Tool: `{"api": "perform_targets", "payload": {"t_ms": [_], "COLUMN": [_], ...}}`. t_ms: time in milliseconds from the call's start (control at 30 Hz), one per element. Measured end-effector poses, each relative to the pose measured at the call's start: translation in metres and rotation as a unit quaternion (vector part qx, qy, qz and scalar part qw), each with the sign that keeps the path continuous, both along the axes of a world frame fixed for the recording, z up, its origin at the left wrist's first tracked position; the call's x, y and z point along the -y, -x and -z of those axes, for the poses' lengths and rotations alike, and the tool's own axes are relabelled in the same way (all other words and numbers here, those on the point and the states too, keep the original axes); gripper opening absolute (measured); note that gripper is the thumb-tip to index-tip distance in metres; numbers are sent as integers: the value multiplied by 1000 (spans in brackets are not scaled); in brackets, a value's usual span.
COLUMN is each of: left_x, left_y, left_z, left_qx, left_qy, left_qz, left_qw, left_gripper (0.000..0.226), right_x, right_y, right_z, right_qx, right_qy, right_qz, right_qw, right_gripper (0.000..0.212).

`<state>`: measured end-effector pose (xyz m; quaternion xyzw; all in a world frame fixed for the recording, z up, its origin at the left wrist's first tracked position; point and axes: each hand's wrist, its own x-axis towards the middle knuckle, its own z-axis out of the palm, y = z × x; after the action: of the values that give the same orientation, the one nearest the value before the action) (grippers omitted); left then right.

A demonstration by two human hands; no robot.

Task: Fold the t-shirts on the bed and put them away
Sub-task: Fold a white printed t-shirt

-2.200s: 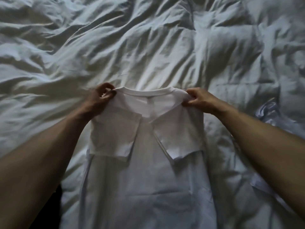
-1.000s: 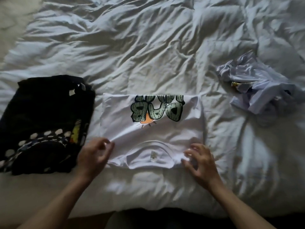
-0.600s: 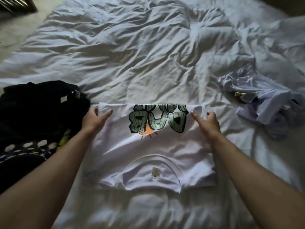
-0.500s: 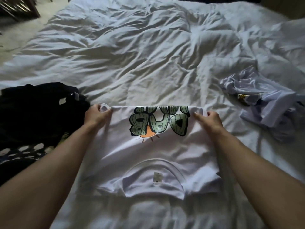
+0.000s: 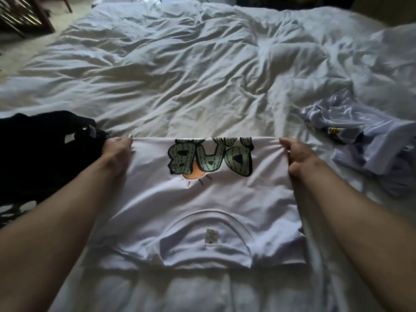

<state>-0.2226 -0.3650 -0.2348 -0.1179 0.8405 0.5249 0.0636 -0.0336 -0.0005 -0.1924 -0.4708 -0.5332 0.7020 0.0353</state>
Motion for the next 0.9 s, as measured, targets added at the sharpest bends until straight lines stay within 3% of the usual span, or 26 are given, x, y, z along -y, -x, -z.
{"api": "perform_targets", "payload": {"t_ms": [67,133,300,367,467,567,733,833,900], "left_x": [2,2,1,1,-2,7,44,63,70], "left_y": [7,8,9,10,-3,-34,-126,-170,-189], "left_z": [-3,-3,0,4,3,-7,-15,-17,-16], "left_qx": [34,68,79,61,-18,-44,-72,-30,-44], "left_qy": [-60,-100,-114,-94,7,102,278,392,419], "left_qz": [-16,-29,-39,-39,-42,-6,111,130,137], "left_qw": [997,992,990,993,999,994,951,910,897], "left_gripper": [25,40,46,41,32,45,65,60,46], "right_x": [-2,-1,-7,-4,5,20,59,90,110], "right_y": [2,1,-8,-7,-5,-17,-73,-110,-132], "right_z": [-6,-4,7,12,29,36,26,21,19], "right_qx": [-13,-45,-98,-91,-97,-16,121,187,217], "right_qy": [7,30,84,48,-129,-294,-404,-467,-501], "right_qz": [13,46,69,89,146,98,-48,-142,-173], "right_qw": [1000,997,989,991,976,951,905,853,820], "right_gripper": [26,31,22,19,8,35,60,60,59]}}
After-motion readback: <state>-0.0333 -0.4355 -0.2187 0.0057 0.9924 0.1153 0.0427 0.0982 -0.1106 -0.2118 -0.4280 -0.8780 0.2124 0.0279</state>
